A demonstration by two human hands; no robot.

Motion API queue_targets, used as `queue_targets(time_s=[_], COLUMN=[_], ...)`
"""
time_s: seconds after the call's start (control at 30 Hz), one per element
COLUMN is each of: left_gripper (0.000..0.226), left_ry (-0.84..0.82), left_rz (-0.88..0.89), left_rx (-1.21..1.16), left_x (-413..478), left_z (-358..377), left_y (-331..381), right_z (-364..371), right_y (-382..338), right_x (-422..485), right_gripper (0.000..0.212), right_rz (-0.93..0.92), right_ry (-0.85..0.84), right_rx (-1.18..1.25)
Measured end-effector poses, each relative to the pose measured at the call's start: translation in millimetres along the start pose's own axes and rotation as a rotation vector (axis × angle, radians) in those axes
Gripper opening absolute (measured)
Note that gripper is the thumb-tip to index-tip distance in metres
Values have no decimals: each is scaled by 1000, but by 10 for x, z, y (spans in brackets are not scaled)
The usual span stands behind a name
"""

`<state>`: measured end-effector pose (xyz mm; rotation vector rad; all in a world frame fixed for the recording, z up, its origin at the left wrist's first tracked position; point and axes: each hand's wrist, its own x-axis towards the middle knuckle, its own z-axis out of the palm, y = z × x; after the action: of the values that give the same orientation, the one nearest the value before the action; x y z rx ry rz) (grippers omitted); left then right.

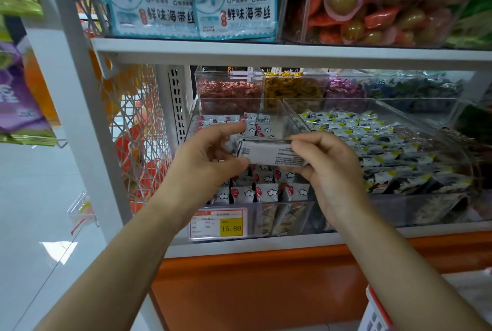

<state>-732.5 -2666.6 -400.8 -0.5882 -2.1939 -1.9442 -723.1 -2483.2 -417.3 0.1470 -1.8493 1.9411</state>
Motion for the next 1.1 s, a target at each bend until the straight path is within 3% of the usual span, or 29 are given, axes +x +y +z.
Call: queue_targets(time_s=[0.17,0.33,0.53,0.63,0.83,0.9,1.03,1.1], left_gripper=[40,43,12,17,33,41,10,11], left_ry=[-62,-103,-85,-66,-115,-136,-54,-40], left_rz=[7,-120,-197,-220,-255,-237,-233,-248], left_rx=[113,4,-89,-88,-137,-47,-10,-15], left_x=[-14,-29,8,22,15,3,16,28], left_z=[14,-30,-104,-158,-182,-151,-101,-135], left_y=[63,84,83,76,120,102,76,55], right_z=[28,27,47,59,61,68,41,1], right_y=[-25,-10,-10,-24,-35,-29,-50,-78], right_x=[-32,-50,-65,-77,-71,-73,-59,-33], right_gripper=[10,12,19,15,15,15,19,18], right_rz=[-58,-117,-159,-171,-95,-89,4,90], right_ry=[65,34,-46,-85,-35,-9,-94,-188], right_rx=[-26,-128,-195,-207,-141,-141,-82,-52])
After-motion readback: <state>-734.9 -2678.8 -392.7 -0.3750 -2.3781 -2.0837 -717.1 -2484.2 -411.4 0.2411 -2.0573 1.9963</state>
